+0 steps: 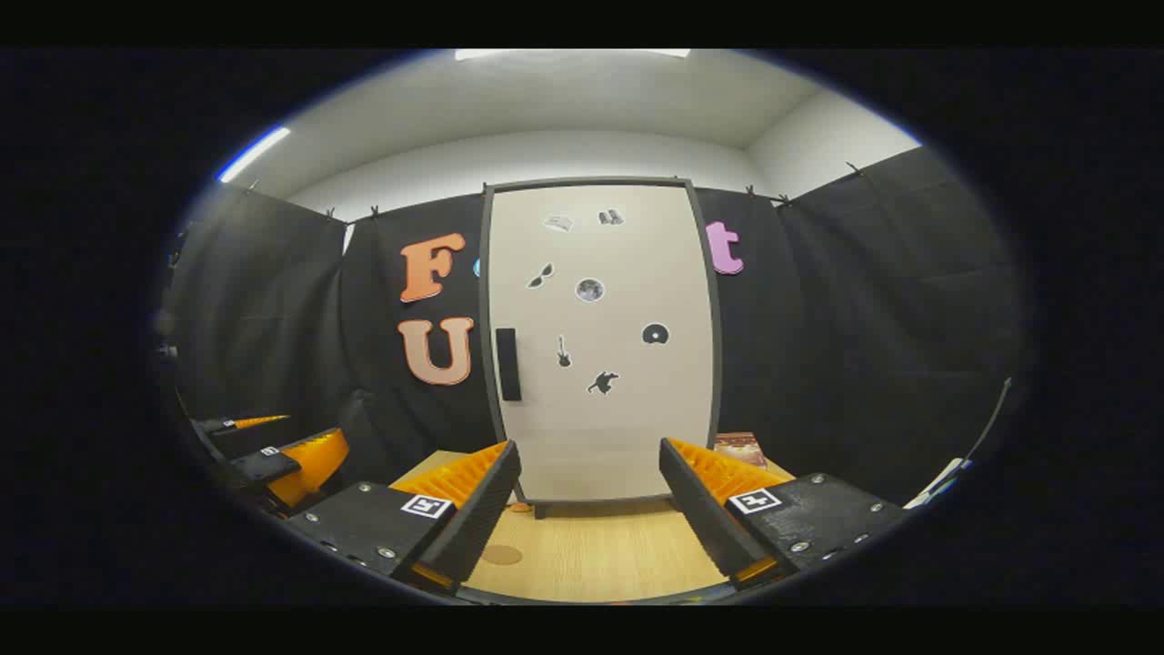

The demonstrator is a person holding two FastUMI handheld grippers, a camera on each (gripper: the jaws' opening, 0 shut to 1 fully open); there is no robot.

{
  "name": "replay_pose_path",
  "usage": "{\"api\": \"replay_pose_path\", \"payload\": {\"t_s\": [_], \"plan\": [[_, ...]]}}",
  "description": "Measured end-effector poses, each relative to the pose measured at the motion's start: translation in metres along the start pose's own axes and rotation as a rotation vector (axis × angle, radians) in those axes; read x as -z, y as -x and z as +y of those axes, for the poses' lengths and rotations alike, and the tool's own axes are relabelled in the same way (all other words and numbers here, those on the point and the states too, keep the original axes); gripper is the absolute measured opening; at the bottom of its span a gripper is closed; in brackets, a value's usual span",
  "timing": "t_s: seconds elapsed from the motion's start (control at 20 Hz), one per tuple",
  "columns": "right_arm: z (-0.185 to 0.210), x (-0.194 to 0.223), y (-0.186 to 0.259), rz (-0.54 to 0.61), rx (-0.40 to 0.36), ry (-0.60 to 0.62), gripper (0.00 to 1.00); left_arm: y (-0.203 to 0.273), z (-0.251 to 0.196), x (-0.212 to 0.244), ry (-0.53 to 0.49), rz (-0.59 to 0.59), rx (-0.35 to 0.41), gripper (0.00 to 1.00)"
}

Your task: Open the cabinet door with the right hand, grasp the bottle in the cabinet with the left hand and place it on the coaster, then close the cabinet door with the right hand.

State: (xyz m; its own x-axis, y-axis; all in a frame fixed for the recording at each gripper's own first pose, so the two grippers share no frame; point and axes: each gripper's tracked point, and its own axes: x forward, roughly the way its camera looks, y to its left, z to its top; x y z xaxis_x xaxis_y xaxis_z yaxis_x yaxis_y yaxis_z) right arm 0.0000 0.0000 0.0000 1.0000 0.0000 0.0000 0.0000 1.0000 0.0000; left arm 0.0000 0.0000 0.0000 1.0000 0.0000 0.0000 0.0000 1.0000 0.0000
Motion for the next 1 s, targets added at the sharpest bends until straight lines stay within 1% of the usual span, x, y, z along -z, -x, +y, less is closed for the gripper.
{"api": "replay_pose_path", "payload": {"t_s": [0.3,0.75,1.0], "plan": [[-0.008,0.001,-0.004,0.007,0.019,-0.007,0.95,-0.003,0.005,0.001,-0.012,0.000,-0.010,0.95],[-0.006,-0.003,-0.008,0.000,0.030,0.011,0.95,-0.009,0.007,0.000,-0.018,0.001,0.006,0.95],[-0.002,-0.002,-0.012,0.002,0.027,0.010,0.95,-0.013,0.015,0.002,-0.021,0.005,-0.001,0.95]]}}
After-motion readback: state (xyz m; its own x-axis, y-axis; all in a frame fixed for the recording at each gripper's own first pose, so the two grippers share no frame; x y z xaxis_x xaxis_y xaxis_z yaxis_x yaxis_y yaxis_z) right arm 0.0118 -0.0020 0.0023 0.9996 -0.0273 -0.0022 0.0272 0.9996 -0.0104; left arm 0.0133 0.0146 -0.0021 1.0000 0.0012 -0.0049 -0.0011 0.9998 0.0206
